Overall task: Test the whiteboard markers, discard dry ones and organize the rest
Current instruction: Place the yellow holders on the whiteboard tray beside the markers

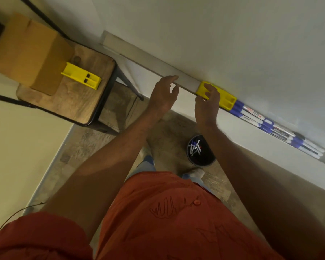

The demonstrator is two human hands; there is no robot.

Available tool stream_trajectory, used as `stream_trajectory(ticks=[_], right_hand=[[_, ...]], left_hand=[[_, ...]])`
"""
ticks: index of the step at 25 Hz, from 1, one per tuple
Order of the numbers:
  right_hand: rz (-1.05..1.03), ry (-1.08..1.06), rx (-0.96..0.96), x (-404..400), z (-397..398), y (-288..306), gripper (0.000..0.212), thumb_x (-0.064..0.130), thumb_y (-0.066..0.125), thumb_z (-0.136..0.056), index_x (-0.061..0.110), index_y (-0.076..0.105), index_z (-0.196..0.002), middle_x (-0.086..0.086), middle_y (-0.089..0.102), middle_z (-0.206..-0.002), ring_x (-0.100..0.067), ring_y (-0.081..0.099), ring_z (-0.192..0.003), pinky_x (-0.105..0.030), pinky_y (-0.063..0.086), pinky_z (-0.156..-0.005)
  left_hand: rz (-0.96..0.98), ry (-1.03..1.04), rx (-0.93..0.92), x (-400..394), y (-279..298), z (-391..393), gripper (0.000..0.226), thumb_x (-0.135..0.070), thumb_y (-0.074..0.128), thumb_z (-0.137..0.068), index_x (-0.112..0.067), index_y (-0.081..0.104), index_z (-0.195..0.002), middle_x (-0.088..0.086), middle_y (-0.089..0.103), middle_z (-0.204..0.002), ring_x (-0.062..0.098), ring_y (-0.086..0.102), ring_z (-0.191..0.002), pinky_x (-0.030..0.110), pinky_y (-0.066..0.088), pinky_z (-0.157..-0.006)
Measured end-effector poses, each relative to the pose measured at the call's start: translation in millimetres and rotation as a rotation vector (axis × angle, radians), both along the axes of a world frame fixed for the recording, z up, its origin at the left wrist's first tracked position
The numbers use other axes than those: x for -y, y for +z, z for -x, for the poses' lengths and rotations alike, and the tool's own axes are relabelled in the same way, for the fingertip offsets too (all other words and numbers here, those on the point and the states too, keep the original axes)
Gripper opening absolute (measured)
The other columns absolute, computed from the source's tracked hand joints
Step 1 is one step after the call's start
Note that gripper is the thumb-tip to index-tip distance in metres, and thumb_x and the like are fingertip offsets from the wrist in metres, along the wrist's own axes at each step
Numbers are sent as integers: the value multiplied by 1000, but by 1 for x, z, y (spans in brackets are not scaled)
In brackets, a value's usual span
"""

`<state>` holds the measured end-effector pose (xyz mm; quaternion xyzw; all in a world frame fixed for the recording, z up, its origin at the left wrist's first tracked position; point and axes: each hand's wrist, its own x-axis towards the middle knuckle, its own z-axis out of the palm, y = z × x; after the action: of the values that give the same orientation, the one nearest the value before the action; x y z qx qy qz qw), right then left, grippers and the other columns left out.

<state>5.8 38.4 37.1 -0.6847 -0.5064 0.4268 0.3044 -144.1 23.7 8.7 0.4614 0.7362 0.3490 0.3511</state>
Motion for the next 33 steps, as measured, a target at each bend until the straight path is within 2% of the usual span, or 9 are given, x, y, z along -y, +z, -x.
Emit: stream_trajectory(ticks=[6, 10, 14, 19, 22, 27, 30, 32, 33], right_hand=[[117, 289, -69, 14, 119, -10, 46, 7, 56, -94, 25, 52, -136, 3, 52, -142, -12, 56, -121, -36, 54, -101], [217, 514, -33, 28, 202, -23, 47, 13, 59, -96, 20, 51, -142, -1, 53, -145, -19, 58, -125, -38, 53, -103], [287, 652, -35, 36, 275, -35, 42, 13, 61, -96, 16, 54, -137, -3, 56, -131, -18, 60, -110, -14, 50, -80], [435, 618, -109, 34, 333, -50, 28, 17, 58, -86, 43, 69, -91, -3, 68, -98, -42, 63, -105, -58, 54, -95], [559, 484, -191, 27, 348, -56, 26, -1, 51, -92, 20, 66, -90, -19, 64, -95, -42, 63, -93, -62, 51, -99], [682, 389, -269, 18, 345, -54, 24, 0, 47, -102, 14, 60, -115, -5, 67, -104, -18, 68, -89, -26, 59, -68], [647, 374, -226, 13, 326, -51, 24, 9, 50, -100, 17, 66, -116, -8, 68, -114, -29, 67, -108, -31, 57, -75], [580, 368, -185, 10, 304, -41, 18, 12, 53, -100, 23, 67, -103, -13, 66, -110, -34, 64, -111, -40, 58, -85], [551, 348, -183, 8, 288, -37, 12, 16, 57, -100, 22, 66, -104, -16, 65, -113, -34, 64, -112, -42, 58, -88]], left_hand=[[38, 282, -51, 53, -17, 135, 40, -21, 56, -93, -10, 62, -131, 13, 61, -134, 31, 60, -119, 44, 50, -103], [140, 450, -177, 86, -39, 218, 41, -18, 61, -91, -6, 62, -130, 17, 59, -132, 34, 53, -123, 39, 43, -105], [213, 579, -164, 104, -51, 279, 53, -30, 51, -86, -12, 56, -136, 14, 55, -138, 33, 50, -127, 40, 43, -106], [302, 559, -185, 99, -74, 307, 61, -43, 49, -89, -18, 46, -144, 13, 50, -140, 36, 47, -126, 45, 46, -100], [293, 568, -238, 98, -84, 303, 55, -39, 51, -88, -15, 54, -137, 17, 49, -141, 38, 47, -126, 47, 47, -99], [231, 606, -146, 98, -84, 299, 25, -31, 71, -88, -14, 63, -105, 15, 44, -146, 35, 44, -130, 39, 42, -106], [181, 613, -71, 92, -76, 287, 19, -30, 74, -86, -22, 57, -89, 14, 52, -133, 29, 50, -121, 28, 48, -98], [148, 590, -32, 86, -66, 267, 18, -25, 74, -88, -18, 60, -96, 16, 52, -129, 24, 50, -114, 5, 38, -83], [122, 581, -17, 82, -59, 255, 24, -24, 74, -87, -12, 61, -103, 17, 53, -125, 23, 51, -109, 6, 37, -77]])
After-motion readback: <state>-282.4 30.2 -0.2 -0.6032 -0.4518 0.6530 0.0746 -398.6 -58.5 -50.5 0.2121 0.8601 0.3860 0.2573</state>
